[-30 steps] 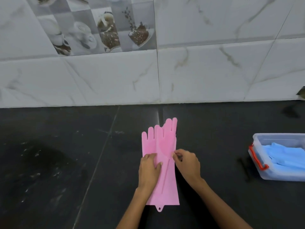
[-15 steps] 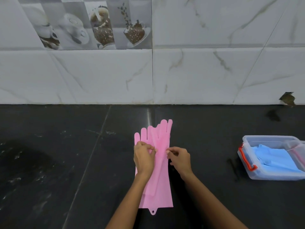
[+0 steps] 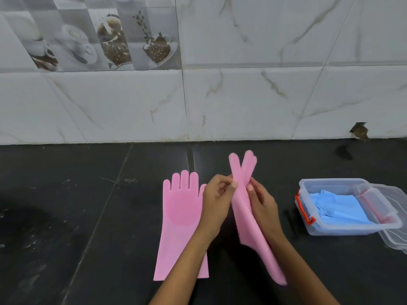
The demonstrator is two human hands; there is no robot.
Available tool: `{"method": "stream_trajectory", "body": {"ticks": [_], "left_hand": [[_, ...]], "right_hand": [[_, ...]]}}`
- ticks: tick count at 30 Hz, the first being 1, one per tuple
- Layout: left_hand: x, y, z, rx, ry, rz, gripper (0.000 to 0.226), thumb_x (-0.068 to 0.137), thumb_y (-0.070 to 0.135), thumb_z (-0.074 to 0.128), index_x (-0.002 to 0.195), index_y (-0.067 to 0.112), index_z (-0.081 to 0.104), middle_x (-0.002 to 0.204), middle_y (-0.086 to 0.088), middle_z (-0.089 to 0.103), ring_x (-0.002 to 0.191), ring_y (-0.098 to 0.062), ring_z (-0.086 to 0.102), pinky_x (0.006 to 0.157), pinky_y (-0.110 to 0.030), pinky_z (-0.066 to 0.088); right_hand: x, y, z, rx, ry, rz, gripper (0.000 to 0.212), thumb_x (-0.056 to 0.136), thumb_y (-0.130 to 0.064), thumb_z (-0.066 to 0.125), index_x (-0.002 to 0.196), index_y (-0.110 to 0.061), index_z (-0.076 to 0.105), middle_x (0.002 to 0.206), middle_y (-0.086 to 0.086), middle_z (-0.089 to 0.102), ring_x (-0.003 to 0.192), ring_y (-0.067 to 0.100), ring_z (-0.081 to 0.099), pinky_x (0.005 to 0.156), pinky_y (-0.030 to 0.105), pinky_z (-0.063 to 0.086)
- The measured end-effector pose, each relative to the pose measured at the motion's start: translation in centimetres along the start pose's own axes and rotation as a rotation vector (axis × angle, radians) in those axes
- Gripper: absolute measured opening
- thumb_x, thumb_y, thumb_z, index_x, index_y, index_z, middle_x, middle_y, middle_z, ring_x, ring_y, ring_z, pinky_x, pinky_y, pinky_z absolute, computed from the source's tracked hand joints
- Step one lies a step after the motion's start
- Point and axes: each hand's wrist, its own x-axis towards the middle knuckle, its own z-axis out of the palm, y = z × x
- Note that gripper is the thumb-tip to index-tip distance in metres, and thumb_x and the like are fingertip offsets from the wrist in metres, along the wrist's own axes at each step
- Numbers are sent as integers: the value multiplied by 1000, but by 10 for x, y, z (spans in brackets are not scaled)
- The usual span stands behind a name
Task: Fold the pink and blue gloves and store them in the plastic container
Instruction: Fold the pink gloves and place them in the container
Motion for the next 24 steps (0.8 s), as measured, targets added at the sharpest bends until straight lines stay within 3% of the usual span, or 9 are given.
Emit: {"method": "stream_trajectory", "body": {"ticks": [3,6,10,13,16,20,24], "left_hand": [[-4,-19,-10,25,185,-142,10,87,4,61,85,14,63,95,-10,69,88,-19,64,79,-25,50],[-14,-48,-26,344,276,-244,23,85,-3,60,104,10,55,105,-6,62,86,-15,57,78,-22,43],[-27,-71,-38,646,160,-21,35,84,-11,53,113,7,60,111,0,60,102,-20,60,89,-26,48],[-33,-82,-44,862,103,63,33,92,0,48,121,11,60,135,-3,54,127,-21,47,106,-26,35],[-29,-90,-57,1096,19,81,41,99,15,41,140,16,44,153,-5,31,143,-22,25,118,-33,21],[-23,-103,-75,1281,-121,59,46,102,29,27,149,25,23,160,-1,5,148,-20,2,120,-35,6],[-25,-115,-79,1327,-131,109,49,102,34,23,150,29,12,158,5,-7,147,-16,-8,118,-32,-4]], "right_hand": [[4,-1,-16,-293,-25,-89,38,94,-28,53,132,-22,53,135,0,56,123,13,52,105,35,41],[1,14,-10,-666,-178,-121,42,96,-22,50,137,-15,46,149,8,38,137,21,37,114,36,28],[-11,49,8,-974,-341,-86,48,100,-26,36,146,-18,27,158,7,15,145,20,16,117,41,19],[-20,68,24,-1036,-306,-88,51,101,-29,29,149,-18,15,160,9,4,147,22,4,118,41,10],[-23,78,36,-1058,-222,-61,58,100,-40,23,149,-20,0,160,7,-5,147,22,-4,119,40,-1],[-16,86,28,-1118,-175,-164,58,99,-44,21,150,-23,1,160,2,0,147,19,0,117,38,-4],[0,91,6,-1201,-237,-253,58,98,-45,22,149,-25,3,159,-2,0,147,20,1,115,40,-7]]}}
